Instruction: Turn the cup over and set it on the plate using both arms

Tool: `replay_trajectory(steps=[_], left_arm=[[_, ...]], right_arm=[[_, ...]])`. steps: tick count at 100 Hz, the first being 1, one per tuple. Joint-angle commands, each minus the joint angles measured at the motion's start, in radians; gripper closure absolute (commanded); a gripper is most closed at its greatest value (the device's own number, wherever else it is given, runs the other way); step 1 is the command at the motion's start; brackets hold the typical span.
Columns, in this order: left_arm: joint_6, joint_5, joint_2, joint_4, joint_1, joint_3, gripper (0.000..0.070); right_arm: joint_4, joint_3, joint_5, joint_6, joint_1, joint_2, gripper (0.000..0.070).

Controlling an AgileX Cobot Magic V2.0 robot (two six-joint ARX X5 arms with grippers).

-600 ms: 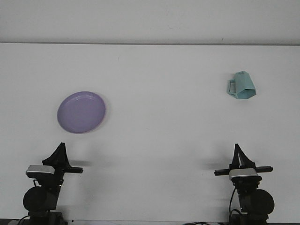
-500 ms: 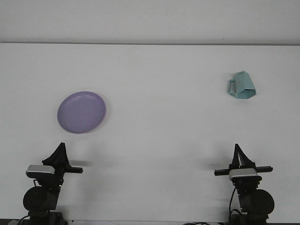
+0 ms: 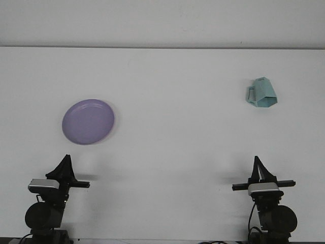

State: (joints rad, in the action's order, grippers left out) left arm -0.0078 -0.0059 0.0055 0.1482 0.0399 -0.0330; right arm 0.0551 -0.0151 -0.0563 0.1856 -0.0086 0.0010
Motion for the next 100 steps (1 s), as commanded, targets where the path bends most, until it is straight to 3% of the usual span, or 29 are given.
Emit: replay_trajectory(steps=[1,22,43,51,65,76,88,100], left_arm=[[-0.012,-0.002,-0.002,0.010,0.002,0.019,0.0685],[-0.084,-0.002,-0.002,0.011,0.002,0.019,0.0686],[-0.173,-0.002,-0.002,0.011,0.002,0.019,0.0688],[-0.180,-0.002,-0.002,0.019,0.002,0.019,0.0688],[-0.239,-0.002,-0.002,0.041,0.002,0.016,0.0688],[-0.249,-0.002,-0.002,0.040,0.002,0.009,0.0688],[-0.249,-0.002,-0.002,0.040,0.002,0.002,0.0688],[-0.248,-0.002,-0.002,0.040,0.002,-0.005,0.0688]], right_arm=[[0.012,0.002,0.002,0.002,-0.001,0.000,0.0700],[0.021,0.002,-0.004,-0.011,0.001,0.000,0.0700],[0.029,0.002,-0.005,-0.098,0.002,0.000,0.0700],[0.034,0.002,-0.004,-0.167,0.002,0.000,0.0700],[0.078,0.002,0.004,-0.392,0.002,0.000,0.0700],[0.072,-0.037,0.030,-0.470,0.001,0.003,0.0700],[0.001,-0.155,0.106,-0.452,0.001,0.066,0.0700],[-0.009,-0.311,0.141,-0.307,0.001,0.207,0.0700]])
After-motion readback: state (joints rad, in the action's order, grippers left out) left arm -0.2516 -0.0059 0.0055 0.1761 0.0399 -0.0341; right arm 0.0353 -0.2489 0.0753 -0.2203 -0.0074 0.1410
